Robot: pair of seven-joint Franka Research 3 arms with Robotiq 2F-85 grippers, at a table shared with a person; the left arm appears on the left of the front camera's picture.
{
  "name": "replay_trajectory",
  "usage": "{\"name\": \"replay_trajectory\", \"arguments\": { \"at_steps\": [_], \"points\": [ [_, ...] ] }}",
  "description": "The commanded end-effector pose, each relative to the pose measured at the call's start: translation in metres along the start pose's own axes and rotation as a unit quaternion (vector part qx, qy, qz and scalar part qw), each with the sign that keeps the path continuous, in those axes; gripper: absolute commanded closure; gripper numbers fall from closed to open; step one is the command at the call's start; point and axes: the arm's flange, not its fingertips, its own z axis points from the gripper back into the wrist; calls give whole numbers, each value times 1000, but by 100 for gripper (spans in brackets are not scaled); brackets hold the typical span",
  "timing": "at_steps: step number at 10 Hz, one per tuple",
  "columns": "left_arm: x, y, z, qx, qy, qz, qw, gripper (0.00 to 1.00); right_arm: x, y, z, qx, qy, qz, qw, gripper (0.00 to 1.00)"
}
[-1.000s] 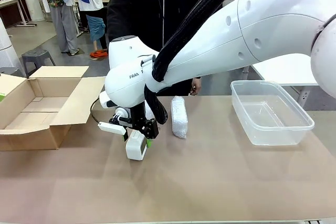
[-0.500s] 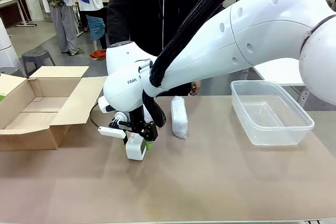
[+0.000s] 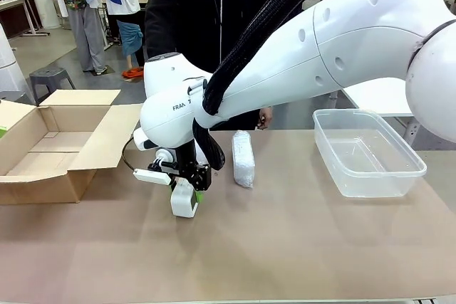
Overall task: Separate and place wrapped and unwrapped clocks.
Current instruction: Pick up the Digital clock indicated by the person.
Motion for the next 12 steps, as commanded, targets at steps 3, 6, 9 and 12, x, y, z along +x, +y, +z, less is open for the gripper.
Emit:
{"name": "replay_trajectory", "arguments": {
  "at_steps": [3,6,9,12],
  "points": [
    [-3,2,-1,-4,-10,-7,1000,0,-1,-6,-1,8,16,-7,1000,65],
    [-3,2,-1,-4,-10,-7,1000,0,-1,-5,-3,7,17,-8,1000,100],
    [-3,2,-1,-4,-10,-7,1000,0,0,-4,-1,6,20,-12,1000,69],
    [-3,2,-1,-4,-10,-7,1000,0,4,-5,9,4,28,-17,999,69]
  ]
}}
